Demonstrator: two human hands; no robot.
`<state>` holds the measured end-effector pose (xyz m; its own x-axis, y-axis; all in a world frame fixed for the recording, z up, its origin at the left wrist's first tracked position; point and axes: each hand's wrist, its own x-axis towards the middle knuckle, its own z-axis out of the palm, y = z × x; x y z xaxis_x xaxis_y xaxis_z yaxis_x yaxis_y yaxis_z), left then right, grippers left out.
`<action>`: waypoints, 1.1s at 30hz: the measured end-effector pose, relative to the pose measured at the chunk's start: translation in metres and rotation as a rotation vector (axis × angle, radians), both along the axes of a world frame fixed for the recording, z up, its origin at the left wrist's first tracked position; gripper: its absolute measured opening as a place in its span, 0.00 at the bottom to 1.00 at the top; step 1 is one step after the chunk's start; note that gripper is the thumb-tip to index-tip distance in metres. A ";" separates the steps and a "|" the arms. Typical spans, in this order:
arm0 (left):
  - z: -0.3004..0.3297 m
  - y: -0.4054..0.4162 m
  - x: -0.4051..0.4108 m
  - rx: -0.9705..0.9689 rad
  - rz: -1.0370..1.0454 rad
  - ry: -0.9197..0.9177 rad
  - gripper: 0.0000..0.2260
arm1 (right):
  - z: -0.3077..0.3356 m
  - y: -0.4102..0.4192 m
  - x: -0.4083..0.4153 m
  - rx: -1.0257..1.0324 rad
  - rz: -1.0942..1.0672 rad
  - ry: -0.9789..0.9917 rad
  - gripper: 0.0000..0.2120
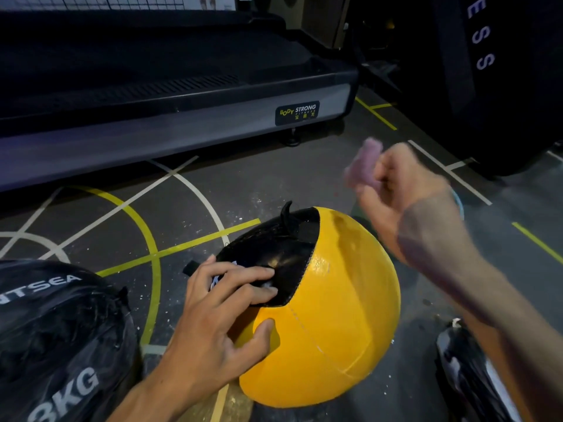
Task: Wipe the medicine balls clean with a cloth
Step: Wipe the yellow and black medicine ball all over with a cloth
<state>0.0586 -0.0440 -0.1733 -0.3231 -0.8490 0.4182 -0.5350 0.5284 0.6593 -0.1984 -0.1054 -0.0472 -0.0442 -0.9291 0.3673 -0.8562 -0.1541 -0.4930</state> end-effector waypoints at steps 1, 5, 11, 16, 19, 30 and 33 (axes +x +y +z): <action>0.000 0.000 -0.001 -0.001 0.001 0.003 0.12 | -0.014 -0.002 0.009 0.039 0.050 0.013 0.07; -0.002 0.000 0.003 -0.007 0.003 0.001 0.11 | -0.046 0.026 0.042 0.086 0.469 0.105 0.12; -0.001 0.002 -0.001 -0.023 -0.012 -0.023 0.09 | -0.051 -0.001 0.010 0.071 0.380 0.018 0.20; -0.003 0.008 -0.008 -0.027 -0.046 0.011 0.09 | -0.046 -0.018 0.005 0.184 0.086 -0.013 0.19; -0.005 0.011 -0.006 -0.066 -0.066 -0.005 0.11 | -0.028 0.017 0.031 0.181 0.439 -0.021 0.16; -0.010 0.023 -0.009 -0.122 -0.078 -0.024 0.12 | -0.021 0.031 0.020 0.262 0.323 -0.233 0.11; -0.015 0.029 -0.012 -0.139 -0.103 -0.058 0.09 | -0.008 0.019 -0.006 0.323 0.303 -0.482 0.12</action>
<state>0.0469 -0.0145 -0.1881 -0.4321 -0.7457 0.5072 -0.5085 0.6659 0.5459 -0.2043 -0.0862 -0.0550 0.1474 -0.9865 0.0720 -0.4698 -0.1339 -0.8726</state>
